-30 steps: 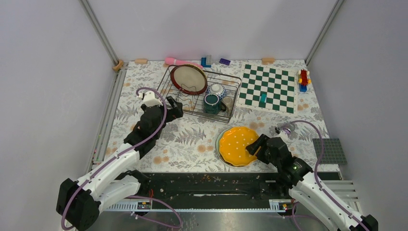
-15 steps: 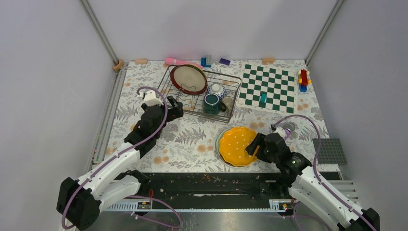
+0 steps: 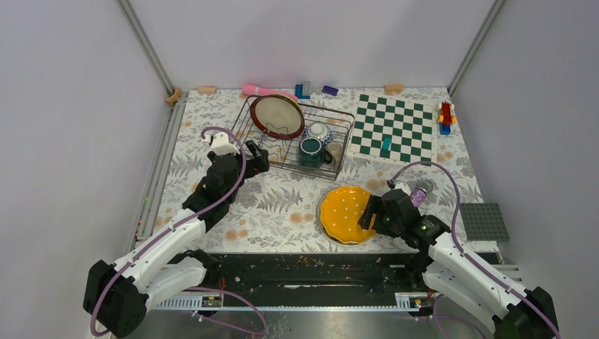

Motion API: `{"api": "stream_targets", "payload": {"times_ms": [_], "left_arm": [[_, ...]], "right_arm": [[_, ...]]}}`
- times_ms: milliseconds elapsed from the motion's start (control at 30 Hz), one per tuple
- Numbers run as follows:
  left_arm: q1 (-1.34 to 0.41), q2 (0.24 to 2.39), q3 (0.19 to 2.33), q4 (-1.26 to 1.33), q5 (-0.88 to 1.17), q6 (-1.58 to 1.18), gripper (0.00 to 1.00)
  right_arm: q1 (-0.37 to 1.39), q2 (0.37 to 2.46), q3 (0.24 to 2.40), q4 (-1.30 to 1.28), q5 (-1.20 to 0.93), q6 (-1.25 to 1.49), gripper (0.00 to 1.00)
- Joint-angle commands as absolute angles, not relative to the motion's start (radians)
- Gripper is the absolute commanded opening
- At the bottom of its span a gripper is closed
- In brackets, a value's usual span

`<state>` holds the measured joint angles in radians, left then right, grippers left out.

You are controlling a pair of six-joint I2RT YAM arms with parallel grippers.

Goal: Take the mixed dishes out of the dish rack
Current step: Place the plate at the center of the board.

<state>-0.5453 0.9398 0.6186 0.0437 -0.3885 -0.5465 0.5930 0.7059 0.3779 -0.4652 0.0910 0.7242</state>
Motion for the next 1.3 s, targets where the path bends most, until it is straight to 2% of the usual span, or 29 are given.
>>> {"api": "stream_targets", "payload": {"times_ms": [0,300,433,567,933,1000,1167,1267], "left_arm": [[-0.548,0.947,0.654,0.08,-0.382,-0.531,0.99],[-0.548,0.951,0.654,0.086,-0.377,-0.523,0.99],[-0.548,0.958,0.656,0.085,-0.377,-0.523,0.99],[-0.548,0.969,0.663,0.079,-0.38,-0.522,0.99],[-0.548,1.067,0.751,0.064,-0.347,-0.493,0.99],[-0.546,1.095,0.777,0.102,-0.316,-0.415,0.99],[-0.529,1.196,0.91,0.201,-0.15,-0.025,0.99],[-0.444,1.296,1.087,0.13,0.113,0.141,0.99]], "right_arm": [[0.597,0.74,0.45,-0.404,0.045,0.669,0.79],[0.597,0.844,0.509,-0.408,0.01,0.63,0.82],[0.596,0.867,0.528,-0.409,0.008,0.627,0.94],[0.597,0.881,0.545,-0.415,0.013,0.621,0.97],[0.597,0.774,0.544,-0.48,0.104,0.596,1.0],[0.597,0.737,0.538,-0.478,0.111,0.586,1.0],[0.597,0.643,0.507,-0.445,0.11,0.554,1.0],[0.597,0.606,0.496,-0.428,0.101,0.55,0.99]]}}
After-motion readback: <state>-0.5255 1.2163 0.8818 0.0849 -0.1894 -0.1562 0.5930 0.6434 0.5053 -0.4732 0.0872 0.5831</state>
